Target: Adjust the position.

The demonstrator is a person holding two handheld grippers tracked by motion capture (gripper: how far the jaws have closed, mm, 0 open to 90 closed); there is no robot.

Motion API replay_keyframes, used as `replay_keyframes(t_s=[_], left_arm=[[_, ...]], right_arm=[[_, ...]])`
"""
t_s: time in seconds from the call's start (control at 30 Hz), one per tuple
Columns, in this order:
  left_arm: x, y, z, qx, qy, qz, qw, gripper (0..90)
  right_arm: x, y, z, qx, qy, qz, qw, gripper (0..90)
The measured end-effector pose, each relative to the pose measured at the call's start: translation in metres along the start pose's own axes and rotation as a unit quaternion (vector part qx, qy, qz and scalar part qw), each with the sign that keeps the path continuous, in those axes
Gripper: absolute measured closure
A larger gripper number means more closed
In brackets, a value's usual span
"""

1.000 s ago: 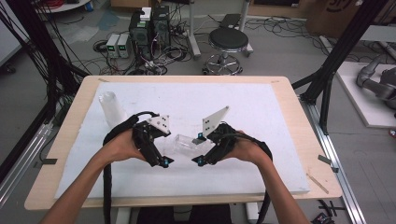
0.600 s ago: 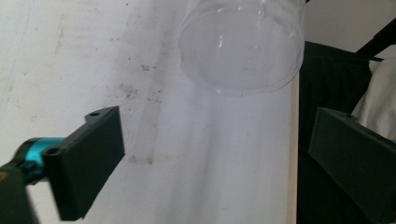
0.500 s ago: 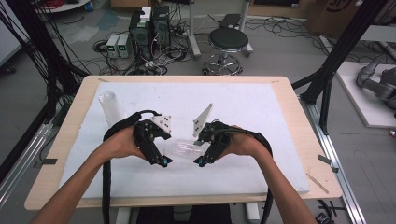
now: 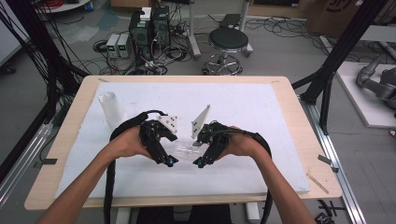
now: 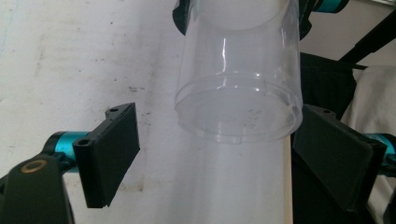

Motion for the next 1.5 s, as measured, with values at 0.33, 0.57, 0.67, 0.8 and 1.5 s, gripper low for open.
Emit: replay_keyframes(t_s=[0.33,0.57,0.67,0.8,1.5], left_arm=[[0.003,0.005,-0.006,-0.018,-0.015,-0.02,0.9995,24.2],[0.002,0.006,-0.007,-0.03,-0.016,-0.028,0.999,28.9],[0.001,0.008,-0.006,-0.038,-0.015,-0.036,0.9985,32.8],[0.002,0.01,-0.006,-0.046,-0.019,-0.039,0.998,35.8],[0.002,0.01,-0.007,-0.055,-0.015,-0.042,0.9975,42.3]], right_arm=[[-0.001,0.0,-0.002,-0.004,0.005,0.001,1.0,34.3],[0.0,-0.001,-0.002,-0.007,0.005,0.001,1.0,34.3],[0.0,-0.001,-0.002,-0.009,0.004,0.001,0.9999,34.3],[0.001,-0.001,-0.003,-0.01,0.004,0.002,0.9999,34.4],[0.002,-0.001,-0.005,0.0,-0.01,-0.001,1.0,13.6]])
Point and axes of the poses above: each handheld gripper's, and its own axes: z roughly backward along the jaws, y roughly out of its top, x roughly to its right, the point moved 5 cm from there along -z, roughly forward along the jaws, and after that the axes turned 7 degrees about y, right-handed, at the moved point
